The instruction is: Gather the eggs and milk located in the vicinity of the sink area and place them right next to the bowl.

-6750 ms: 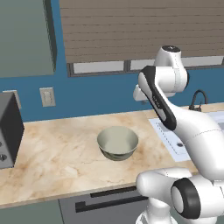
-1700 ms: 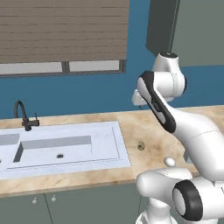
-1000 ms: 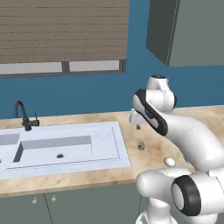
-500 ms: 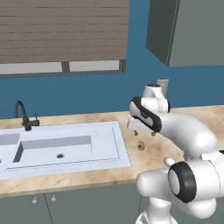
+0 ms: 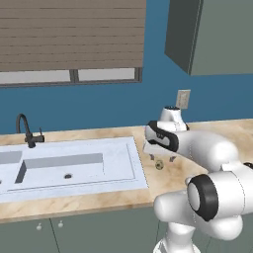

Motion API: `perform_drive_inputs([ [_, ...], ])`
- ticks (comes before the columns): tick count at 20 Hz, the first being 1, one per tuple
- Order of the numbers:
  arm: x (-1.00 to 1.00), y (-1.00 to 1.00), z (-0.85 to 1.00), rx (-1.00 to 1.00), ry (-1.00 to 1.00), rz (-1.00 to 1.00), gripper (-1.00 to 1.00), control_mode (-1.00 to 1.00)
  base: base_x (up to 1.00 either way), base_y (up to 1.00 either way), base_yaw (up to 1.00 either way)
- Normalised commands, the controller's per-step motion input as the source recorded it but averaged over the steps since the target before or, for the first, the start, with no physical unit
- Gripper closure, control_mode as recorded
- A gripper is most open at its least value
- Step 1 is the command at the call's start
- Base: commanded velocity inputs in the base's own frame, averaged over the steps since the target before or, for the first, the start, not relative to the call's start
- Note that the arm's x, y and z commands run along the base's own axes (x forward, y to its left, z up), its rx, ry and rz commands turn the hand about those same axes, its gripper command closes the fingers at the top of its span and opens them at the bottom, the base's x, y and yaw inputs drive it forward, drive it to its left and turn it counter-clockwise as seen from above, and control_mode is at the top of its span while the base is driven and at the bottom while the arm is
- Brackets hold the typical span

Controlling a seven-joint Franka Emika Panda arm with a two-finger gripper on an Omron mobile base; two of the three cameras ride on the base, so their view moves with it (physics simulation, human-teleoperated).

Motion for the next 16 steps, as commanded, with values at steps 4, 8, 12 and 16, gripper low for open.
perform_drive_inputs([
  [4, 0.11, -0.11, -0.34, 0.00, 0.00, -0.09, -1.00, -1.00, 0.00, 0.00, 0.00],
  [8, 0.13, -0.06, -0.29, 0.00, -0.01, -0.08, -1.00, -1.00, 0.00, 0.00, 0.00],
  [12, 0.20, -0.01, -0.19, 0.00, -0.04, -0.06, -1.00, -1.00, 0.00, 0.00, 0.00],
  [16, 0.25, 0.00, -0.10, 0.00, -0.04, -0.05, -1.00, -1.00, 0.00, 0.00, 0.00],
])
